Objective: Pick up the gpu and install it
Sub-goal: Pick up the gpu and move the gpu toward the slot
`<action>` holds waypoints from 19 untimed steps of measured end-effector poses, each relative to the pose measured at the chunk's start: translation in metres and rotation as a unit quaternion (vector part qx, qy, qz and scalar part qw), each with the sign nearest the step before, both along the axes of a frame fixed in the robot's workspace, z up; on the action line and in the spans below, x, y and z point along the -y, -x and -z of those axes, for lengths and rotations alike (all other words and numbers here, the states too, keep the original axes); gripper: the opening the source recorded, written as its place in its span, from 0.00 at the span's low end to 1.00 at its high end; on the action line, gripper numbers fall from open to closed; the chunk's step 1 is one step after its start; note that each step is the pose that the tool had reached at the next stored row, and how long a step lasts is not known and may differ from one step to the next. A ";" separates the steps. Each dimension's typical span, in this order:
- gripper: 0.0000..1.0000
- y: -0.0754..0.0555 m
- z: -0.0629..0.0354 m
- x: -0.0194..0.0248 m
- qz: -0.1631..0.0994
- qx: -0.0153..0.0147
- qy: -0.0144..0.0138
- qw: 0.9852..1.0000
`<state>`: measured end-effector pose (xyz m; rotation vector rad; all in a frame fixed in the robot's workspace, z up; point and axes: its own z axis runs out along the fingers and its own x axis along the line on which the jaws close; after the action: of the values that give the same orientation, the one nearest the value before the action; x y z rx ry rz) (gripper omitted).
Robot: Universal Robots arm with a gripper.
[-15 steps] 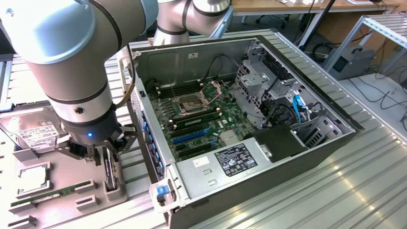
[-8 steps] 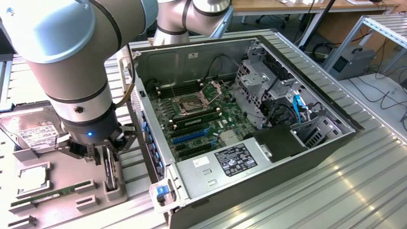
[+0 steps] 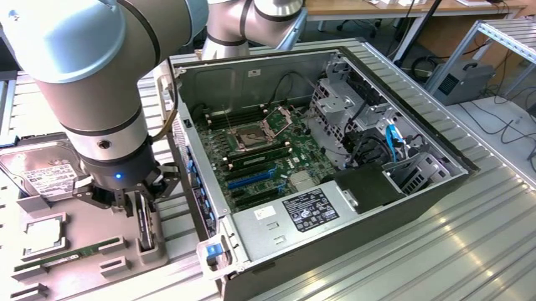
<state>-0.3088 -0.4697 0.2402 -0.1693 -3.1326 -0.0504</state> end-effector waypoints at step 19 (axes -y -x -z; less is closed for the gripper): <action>0.27 0.000 -0.0144 0.0000 -0.030 0.000 -0.009 1.000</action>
<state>-0.3083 -0.4697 0.2546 -0.0749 -3.1342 -0.0797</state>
